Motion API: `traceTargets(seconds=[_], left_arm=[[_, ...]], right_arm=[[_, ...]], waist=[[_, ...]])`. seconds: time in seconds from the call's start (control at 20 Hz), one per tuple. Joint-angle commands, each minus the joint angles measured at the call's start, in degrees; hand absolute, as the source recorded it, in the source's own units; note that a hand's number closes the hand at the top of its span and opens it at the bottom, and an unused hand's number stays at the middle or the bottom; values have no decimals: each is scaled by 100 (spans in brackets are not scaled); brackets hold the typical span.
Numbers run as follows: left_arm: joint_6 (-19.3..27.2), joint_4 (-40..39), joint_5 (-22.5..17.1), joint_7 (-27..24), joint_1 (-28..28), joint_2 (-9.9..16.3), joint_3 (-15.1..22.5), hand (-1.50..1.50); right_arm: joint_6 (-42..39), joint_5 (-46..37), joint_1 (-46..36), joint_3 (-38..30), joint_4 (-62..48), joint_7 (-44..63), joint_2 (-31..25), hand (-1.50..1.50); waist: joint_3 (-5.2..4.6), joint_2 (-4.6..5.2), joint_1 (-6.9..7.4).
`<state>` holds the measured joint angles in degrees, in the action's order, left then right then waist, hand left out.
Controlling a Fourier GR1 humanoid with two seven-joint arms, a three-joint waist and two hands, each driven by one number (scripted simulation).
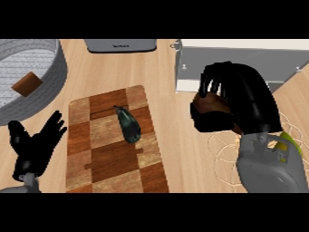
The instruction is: Pick the sweet potato from the placemat and place it in the tiered shelf
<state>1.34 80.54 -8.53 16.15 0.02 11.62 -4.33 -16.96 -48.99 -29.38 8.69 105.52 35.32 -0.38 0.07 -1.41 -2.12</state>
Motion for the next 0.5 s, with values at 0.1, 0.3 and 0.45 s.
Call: traceTargets(seconds=[0.1,0.3,0.45], left_arm=[[-152,-244,-73,77,-185,125,-107,0],[-153,64,12,167,-53,-9,90,0],[-112,-112,80,84,-50,-68,114,0]], right_arm=[[-1056,89,-1234,-191,1514,2230,37,150],[-1689,324,-1847,-831,1541,2684,-107,150],[-1710,722,-2874,-1739,889,2764,-354,150]], waist=[[-20,85,121],[-11,113,186],[-13,112,199]])
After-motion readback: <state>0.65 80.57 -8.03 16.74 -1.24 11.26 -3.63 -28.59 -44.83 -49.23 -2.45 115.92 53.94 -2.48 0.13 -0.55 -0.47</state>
